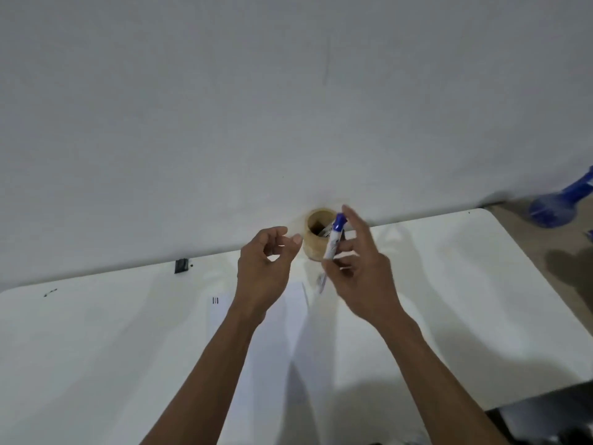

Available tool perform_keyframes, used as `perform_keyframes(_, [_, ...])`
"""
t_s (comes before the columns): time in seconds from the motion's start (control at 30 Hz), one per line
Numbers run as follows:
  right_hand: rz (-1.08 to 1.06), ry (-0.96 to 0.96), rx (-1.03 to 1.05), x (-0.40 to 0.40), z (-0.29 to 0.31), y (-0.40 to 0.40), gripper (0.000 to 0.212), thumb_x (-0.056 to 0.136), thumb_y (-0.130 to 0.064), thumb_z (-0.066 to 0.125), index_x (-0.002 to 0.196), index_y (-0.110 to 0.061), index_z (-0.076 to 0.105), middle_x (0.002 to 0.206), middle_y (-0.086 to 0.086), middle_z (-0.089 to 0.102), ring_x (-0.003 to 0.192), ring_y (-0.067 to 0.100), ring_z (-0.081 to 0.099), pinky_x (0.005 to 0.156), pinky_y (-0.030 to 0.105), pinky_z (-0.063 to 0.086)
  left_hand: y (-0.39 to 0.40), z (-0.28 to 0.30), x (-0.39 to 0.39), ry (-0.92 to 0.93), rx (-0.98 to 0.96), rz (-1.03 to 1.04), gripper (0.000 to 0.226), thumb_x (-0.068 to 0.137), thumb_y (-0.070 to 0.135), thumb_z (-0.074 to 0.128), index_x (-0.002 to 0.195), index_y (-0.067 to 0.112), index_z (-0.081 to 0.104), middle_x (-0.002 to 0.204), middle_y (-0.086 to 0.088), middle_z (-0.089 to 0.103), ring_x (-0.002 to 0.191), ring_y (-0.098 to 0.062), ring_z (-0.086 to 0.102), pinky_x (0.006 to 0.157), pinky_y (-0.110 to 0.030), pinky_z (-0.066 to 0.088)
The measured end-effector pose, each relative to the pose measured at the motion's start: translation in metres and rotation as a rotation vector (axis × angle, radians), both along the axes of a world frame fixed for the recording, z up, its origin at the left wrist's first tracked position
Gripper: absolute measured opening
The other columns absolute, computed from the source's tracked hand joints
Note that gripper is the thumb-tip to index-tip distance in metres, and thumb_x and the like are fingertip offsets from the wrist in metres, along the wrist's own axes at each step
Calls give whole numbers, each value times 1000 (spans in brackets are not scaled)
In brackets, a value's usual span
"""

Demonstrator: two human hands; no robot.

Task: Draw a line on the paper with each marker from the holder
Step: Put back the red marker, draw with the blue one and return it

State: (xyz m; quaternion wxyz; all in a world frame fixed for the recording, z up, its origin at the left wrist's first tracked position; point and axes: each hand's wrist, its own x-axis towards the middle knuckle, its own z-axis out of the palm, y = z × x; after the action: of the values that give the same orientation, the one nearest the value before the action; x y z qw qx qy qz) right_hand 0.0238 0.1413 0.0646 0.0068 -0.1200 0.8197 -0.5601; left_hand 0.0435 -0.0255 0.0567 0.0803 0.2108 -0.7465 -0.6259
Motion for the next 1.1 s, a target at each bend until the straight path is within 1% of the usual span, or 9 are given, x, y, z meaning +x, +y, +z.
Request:
perform_keyframes(0.07, [-125,40,-62,-25,-2,7,80,89,-5,74,147,-44,35,96,-17,71,79,-3,73,68,11,55,9,-13,-14,-52,-60,-1,39,87,40,74,122,26,62,106,8,70,95,-1,64,87,-26,52])
perform_keyframes(0.13, [-234,88,-121,-51,-4,10,72,89,-11,75,145,-38,37,102,-6,74,79,4,76,71,17,58,17,-25,-26,-93,-133,-18,50,86,39,76,130,26,56,114,7,67,102,-8,64,90,-27,50])
perform_keyframes(0.23, [-339,149,-177,-82,-6,5,50,94,-17,70,136,-26,42,93,5,77,76,9,77,71,19,58,28,-44,-46,-130,-202,-33,67,84,37,79,141,25,46,128,3,62,110,-11,59,91,-28,46])
perform_keyframes(0.4, [-333,163,-127,-109,-22,-3,33,98,-22,67,126,-17,50,87,9,79,77,12,76,66,5,49,36,-65,-68,-130,-263,-65,85,80,43,81,150,27,37,147,0,52,125,-15,55,103,-47,52])
perform_keyframes(0.5, [-318,128,-89,-112,-35,-4,27,97,-20,68,118,-12,55,89,11,79,76,14,75,64,-3,42,38,-71,-74,-107,-248,-79,85,77,52,79,149,30,38,148,7,53,129,-14,55,104,-49,52])
perform_keyframes(0.63, [-316,74,-74,-114,-49,-5,18,95,-21,72,105,-11,62,84,4,78,73,6,73,65,-2,43,40,-77,-77,-51,-224,-87,71,81,39,81,143,38,45,133,23,54,124,-6,54,99,-36,54])
perform_keyframes(0.73, [-328,43,-64,-118,-58,-5,14,93,-25,73,93,-13,66,79,-7,74,79,3,72,69,7,51,39,-80,-79,-28,-215,-92,70,83,33,80,144,33,46,138,17,56,125,-4,54,91,-20,50])
perform_keyframes(0.87, [-343,0,-39,-122,-71,-6,20,92,-28,74,86,-10,72,78,-6,75,80,8,74,73,28,61,40,-82,-80,-3,-163,-72,70,83,26,82,144,23,50,140,7,61,124,-5,57,85,-4,49])
perform_keyframes(1.1, [-349,-24,-19,-124,-73,-7,22,91,-28,75,84,-8,72,77,-4,75,79,10,74,71,12,53,41,-83,-79,20,-120,-58,67,83,20,82,143,23,52,136,7,64,124,-4,59,88,-6,50])
